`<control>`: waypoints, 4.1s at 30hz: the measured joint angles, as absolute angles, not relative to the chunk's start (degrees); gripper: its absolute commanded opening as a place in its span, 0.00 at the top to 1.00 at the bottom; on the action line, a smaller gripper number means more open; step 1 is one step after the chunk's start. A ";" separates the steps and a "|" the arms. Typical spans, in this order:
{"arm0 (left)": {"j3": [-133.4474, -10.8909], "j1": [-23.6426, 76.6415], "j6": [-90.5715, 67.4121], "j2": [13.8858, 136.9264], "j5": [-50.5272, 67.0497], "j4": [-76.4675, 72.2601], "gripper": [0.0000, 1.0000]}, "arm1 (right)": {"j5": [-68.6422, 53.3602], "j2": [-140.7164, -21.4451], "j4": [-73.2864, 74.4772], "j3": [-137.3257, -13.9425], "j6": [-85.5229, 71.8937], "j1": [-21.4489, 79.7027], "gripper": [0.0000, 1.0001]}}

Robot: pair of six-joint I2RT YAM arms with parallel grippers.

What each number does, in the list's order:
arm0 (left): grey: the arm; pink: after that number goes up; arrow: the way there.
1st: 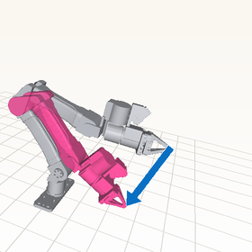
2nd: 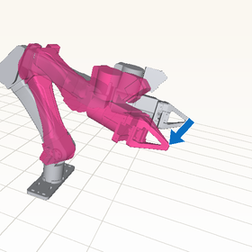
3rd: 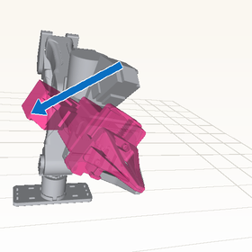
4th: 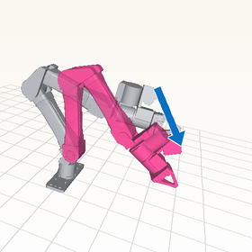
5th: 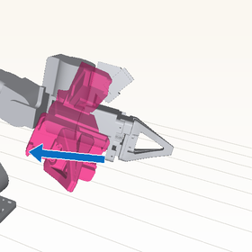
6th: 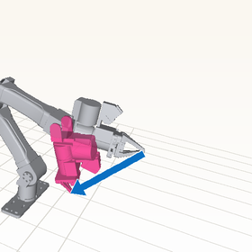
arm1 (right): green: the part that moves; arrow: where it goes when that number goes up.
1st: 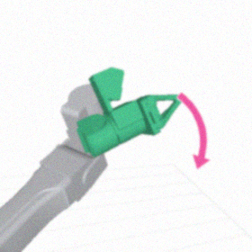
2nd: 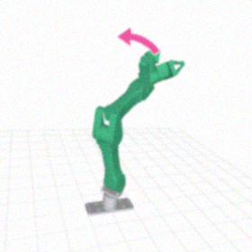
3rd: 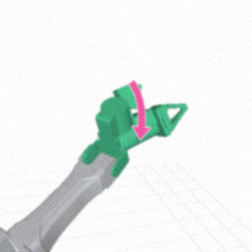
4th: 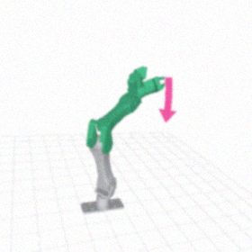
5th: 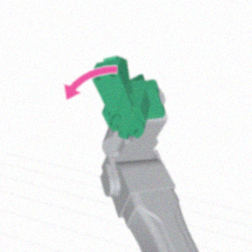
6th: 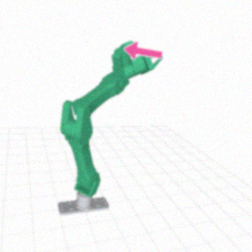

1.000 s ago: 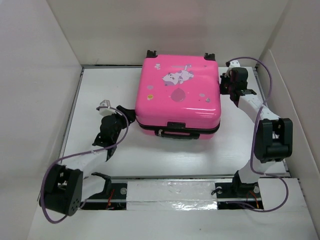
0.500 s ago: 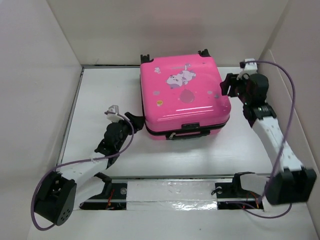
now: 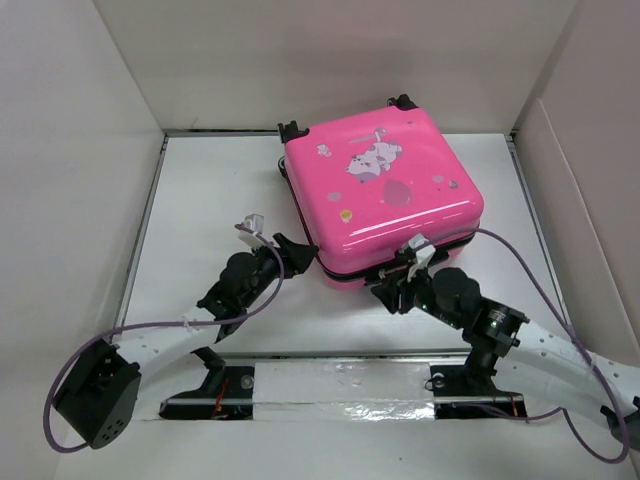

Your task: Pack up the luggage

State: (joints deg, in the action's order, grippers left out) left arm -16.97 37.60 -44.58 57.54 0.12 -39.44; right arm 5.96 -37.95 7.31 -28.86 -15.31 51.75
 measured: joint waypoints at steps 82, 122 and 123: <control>-23.94 44.29 -36.47 70.67 3.25 -39.35 0.90 | 18.79 -37.23 16.32 -24.71 -19.94 51.22 0.55; -21.76 44.29 -38.41 70.85 7.46 -42.22 0.89 | 29.30 -29.63 24.12 -22.83 -32.58 51.96 1.00; -21.76 44.31 -38.41 70.85 7.38 -42.22 0.89 | 30.37 -28.32 25.43 -22.83 -33.98 51.96 1.00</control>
State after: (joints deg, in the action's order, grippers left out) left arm -21.76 44.31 -38.41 70.85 7.38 -42.22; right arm 30.37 -28.32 25.43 -22.83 -33.98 51.96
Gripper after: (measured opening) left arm 0.105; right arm 0.095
